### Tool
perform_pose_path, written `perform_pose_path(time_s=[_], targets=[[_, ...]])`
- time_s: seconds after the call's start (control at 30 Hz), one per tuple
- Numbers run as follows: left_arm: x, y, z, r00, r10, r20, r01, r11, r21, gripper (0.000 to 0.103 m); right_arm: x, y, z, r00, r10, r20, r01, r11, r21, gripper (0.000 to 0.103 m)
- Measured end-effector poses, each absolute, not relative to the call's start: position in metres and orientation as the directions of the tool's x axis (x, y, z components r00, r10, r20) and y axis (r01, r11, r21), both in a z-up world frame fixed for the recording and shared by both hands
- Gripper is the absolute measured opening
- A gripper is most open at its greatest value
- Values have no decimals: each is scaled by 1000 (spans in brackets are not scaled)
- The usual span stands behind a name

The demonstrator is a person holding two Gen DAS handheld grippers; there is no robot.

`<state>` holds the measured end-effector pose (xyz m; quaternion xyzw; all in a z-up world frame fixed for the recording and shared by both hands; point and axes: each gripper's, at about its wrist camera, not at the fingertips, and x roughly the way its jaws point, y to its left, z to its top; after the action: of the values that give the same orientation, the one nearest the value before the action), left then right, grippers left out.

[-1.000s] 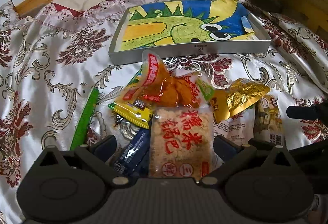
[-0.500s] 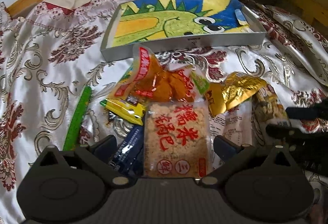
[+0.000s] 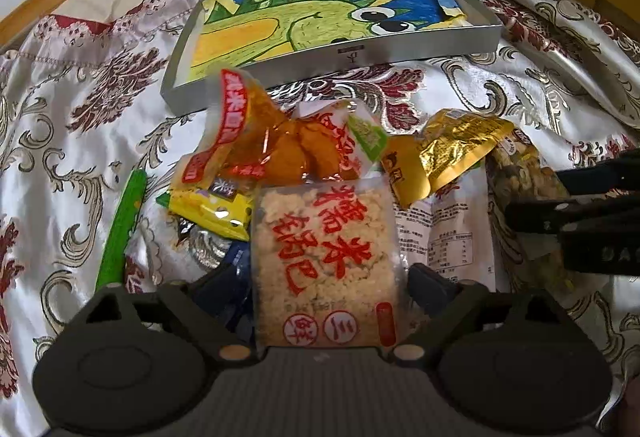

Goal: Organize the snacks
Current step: 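Grasp the rice-cake bag with the left tool while the right tool grasps the nut bar, then carry both snacks into the silver dragon tray and open both tools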

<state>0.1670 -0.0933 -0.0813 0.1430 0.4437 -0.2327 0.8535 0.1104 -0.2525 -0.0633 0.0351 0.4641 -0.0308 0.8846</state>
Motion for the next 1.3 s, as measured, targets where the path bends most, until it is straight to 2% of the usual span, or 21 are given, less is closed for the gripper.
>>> perform_pose_path(time_s=[0.2, 0.5, 0.73, 1.07, 1.3], targets=[[165, -94, -79, 510, -248, -824, 517, 854, 63, 75, 109, -250, -63, 573, -26, -819, 79, 997, 24, 44], [158, -84, -57, 513, -259, -818, 460, 888, 8, 74, 95, -233, -51, 636, -133, -760, 24, 988, -153, 41], [143, -77, -31, 556, -297, -776, 439, 898, -28, 74, 77, -229, -31, 708, -163, -687, 39, 980, -193, 39], [142, -75, 3, 688, -357, -631, 397, 914, -84, 74, 78, -245, 1, 836, -165, -523, 105, 984, -141, 39], [167, -82, 6, 718, -346, -604, 369, 925, -91, 74, 98, -265, 7, 881, -160, -445, 124, 986, -108, 39]])
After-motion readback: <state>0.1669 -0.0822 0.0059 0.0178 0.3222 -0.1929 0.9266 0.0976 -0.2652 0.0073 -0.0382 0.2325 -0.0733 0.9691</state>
